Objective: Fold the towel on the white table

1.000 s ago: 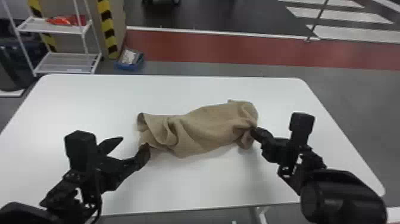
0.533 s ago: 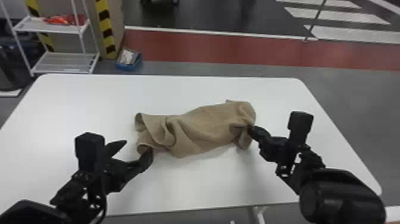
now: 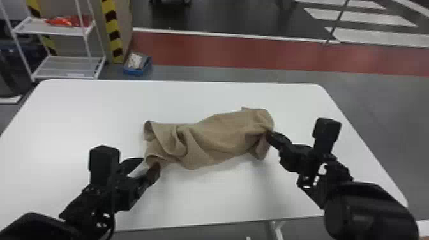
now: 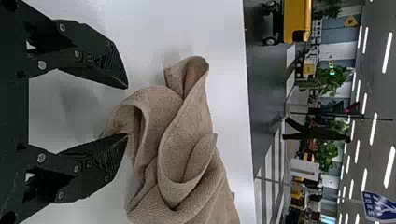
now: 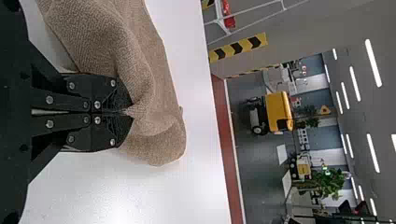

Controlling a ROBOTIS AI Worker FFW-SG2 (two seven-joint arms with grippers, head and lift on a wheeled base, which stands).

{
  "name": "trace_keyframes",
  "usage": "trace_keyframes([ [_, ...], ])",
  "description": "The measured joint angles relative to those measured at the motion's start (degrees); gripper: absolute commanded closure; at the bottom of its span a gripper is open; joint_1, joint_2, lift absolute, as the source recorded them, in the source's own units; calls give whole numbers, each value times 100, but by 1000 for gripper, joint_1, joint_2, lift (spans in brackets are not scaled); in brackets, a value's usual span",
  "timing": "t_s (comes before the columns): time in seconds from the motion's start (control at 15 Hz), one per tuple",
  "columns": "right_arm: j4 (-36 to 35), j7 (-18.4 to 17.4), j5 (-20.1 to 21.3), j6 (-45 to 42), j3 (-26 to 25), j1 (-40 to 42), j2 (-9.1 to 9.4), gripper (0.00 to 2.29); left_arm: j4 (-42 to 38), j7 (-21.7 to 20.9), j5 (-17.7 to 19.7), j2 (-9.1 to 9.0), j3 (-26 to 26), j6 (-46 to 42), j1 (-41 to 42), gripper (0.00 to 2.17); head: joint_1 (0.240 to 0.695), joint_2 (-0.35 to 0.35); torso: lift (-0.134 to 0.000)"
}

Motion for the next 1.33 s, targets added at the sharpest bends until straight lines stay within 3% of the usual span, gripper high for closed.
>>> trace_keyframes([
  [0.13,-58,2,-66,0,-26,38,0,1929,-69,86,30,-1,34,-25,52,1892,695,-137,-120],
  [0.53,-501,192,-300,455,-393,-4,-93,1929,-719,285,130,58,470,-388,348,1892,695,-125,-120],
  [0.8,-881,255,-966,1444,-989,-260,-530,1926,-1499,482,207,166,900,-321,503,1889,695,-139,-120],
  [1.13,-1118,223,-1679,2255,-1634,-532,-892,1929,-2435,586,414,270,1417,327,643,1889,675,-159,-120],
  [1.33,-1043,191,-1686,2314,-1458,-611,-901,1926,-2559,632,400,278,1456,419,686,1889,674,-151,-120],
])
